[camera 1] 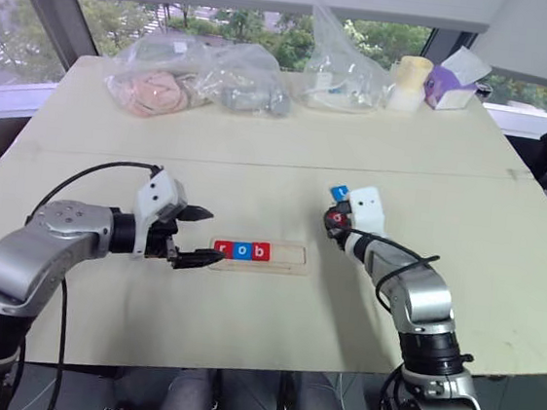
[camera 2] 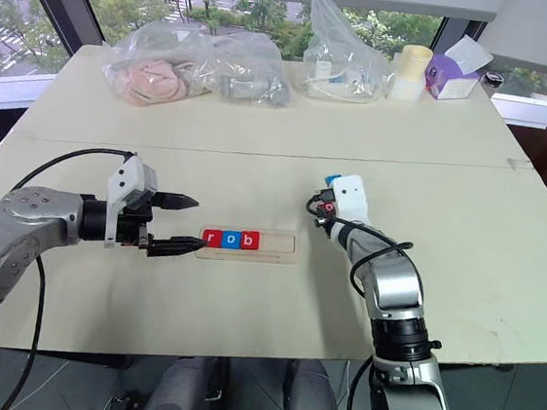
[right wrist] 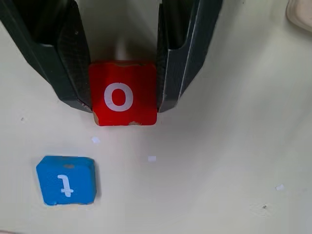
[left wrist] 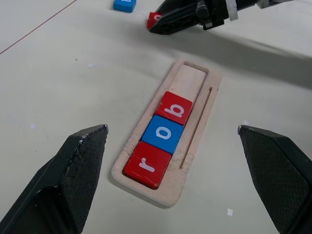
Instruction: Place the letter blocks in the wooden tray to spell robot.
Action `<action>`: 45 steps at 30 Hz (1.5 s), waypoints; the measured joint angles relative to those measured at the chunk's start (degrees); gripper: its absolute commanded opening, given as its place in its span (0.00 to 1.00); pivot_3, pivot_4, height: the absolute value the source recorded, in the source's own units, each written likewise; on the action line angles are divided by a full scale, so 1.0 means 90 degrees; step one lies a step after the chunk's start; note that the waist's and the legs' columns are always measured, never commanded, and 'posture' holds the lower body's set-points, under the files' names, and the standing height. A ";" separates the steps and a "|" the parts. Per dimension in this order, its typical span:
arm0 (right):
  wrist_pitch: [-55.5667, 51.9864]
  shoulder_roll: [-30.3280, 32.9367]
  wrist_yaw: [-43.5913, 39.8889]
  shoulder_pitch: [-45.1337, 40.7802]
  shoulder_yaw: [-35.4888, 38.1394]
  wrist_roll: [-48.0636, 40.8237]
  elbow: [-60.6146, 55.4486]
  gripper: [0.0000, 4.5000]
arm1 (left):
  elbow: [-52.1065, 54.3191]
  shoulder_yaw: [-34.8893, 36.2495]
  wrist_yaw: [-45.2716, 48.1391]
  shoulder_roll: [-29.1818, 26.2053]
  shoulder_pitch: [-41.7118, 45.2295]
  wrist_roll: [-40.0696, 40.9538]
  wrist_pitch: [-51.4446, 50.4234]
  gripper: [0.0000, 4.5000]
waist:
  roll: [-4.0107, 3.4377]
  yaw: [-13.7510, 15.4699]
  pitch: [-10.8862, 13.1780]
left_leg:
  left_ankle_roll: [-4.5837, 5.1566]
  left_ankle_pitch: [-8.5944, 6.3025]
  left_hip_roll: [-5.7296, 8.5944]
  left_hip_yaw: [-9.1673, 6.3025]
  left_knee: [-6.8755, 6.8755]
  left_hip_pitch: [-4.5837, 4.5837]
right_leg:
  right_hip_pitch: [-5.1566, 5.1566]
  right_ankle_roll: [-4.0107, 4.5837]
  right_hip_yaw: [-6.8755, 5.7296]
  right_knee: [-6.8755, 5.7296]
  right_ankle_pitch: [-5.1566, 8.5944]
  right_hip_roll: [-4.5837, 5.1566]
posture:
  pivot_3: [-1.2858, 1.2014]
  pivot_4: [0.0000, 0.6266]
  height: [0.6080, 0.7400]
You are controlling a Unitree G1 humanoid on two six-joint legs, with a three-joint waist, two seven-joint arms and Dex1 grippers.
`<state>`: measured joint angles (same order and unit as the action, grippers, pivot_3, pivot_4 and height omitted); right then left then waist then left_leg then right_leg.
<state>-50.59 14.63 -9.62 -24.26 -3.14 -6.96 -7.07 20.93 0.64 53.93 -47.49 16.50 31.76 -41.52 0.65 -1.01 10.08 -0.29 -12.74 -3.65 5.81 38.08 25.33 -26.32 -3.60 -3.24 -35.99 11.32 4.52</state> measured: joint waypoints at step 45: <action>0.4906 0.3410 -0.6336 0.1336 -0.0051 -0.0414 0.1073 0.99 | 0.0167 -0.0546 0.1610 -0.1049 0.0167 -0.0525 0.0466 1.00 | 0.0009 0.0035 0.0008 | 0.0002 -0.0001 0.0008 0.0003 -0.0066 -0.0003 | 0.0011 -0.0021 -0.0011 0.0086 0.0025 0.0002 | 0.52 0.24 0.99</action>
<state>-6.44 45.32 -66.65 -12.23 -3.60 -10.69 2.60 22.43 -4.28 68.42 -56.93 18.00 27.04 -37.32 0.73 -0.69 10.15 -0.27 -12.75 -3.58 5.84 37.49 25.30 -26.22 -3.79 -3.34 -35.22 11.54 4.54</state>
